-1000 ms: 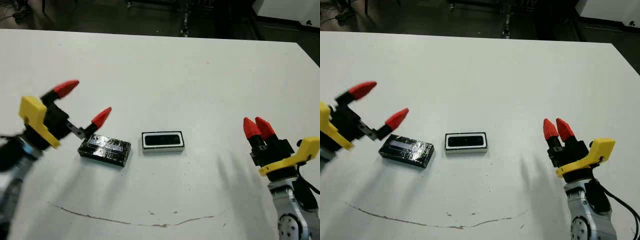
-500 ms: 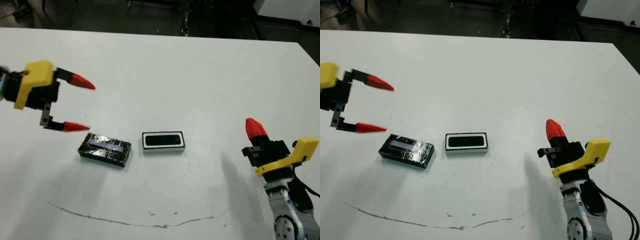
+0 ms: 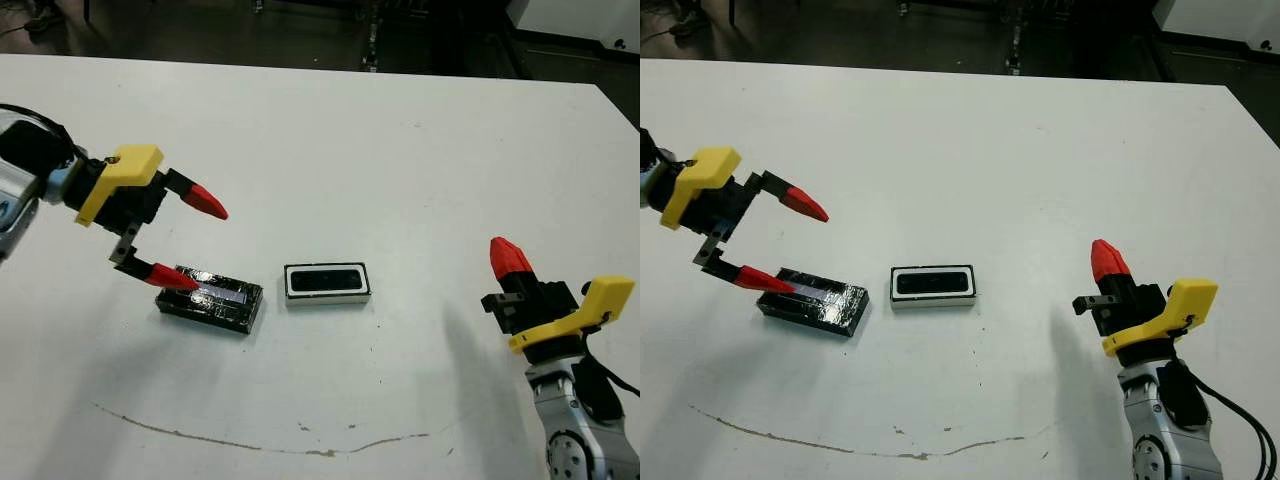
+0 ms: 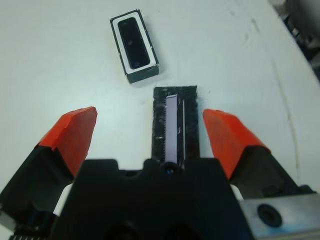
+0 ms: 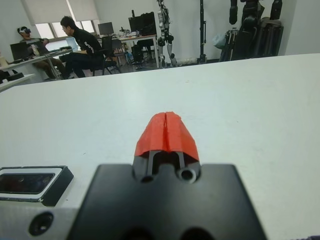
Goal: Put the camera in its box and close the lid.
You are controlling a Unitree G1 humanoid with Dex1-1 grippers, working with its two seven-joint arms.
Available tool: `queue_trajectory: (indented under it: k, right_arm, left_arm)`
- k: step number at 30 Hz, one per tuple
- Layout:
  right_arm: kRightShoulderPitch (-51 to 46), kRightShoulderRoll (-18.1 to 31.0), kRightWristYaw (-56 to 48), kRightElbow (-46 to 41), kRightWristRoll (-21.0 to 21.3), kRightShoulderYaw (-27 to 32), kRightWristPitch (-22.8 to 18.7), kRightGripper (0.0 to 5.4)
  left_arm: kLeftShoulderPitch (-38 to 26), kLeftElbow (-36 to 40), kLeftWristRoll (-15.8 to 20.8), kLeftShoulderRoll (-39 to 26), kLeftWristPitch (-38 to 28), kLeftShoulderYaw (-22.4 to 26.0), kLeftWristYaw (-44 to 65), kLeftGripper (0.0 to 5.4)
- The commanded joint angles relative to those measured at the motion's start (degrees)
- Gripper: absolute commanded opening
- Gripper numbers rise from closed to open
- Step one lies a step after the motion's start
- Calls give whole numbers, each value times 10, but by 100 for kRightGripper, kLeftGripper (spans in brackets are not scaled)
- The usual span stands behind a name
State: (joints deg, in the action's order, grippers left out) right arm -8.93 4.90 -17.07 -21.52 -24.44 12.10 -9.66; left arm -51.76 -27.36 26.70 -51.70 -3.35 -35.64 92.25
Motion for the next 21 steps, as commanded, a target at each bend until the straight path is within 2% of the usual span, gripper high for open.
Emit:
queue_trajectory:
  k: [1,12,17,21]
  right_arm:
    - [-2,9,5,4,-4,1,-10,3]
    - [-1,15,3,8,-3,2,-7,3]
    - [-4,16,8,2,-1,-3,-11,3]
    - [-4,17,5,3,-2,-4,-9,3]
  left_arm:
    - [-18,2,7,-3,20,-39,2,540]
    - [-10,11,43,-11,48,-86,2,540]
    - [-5,6,39,-11,17,-92,2,540]
    - [-2,3,18,-10,13,-86,2,540]
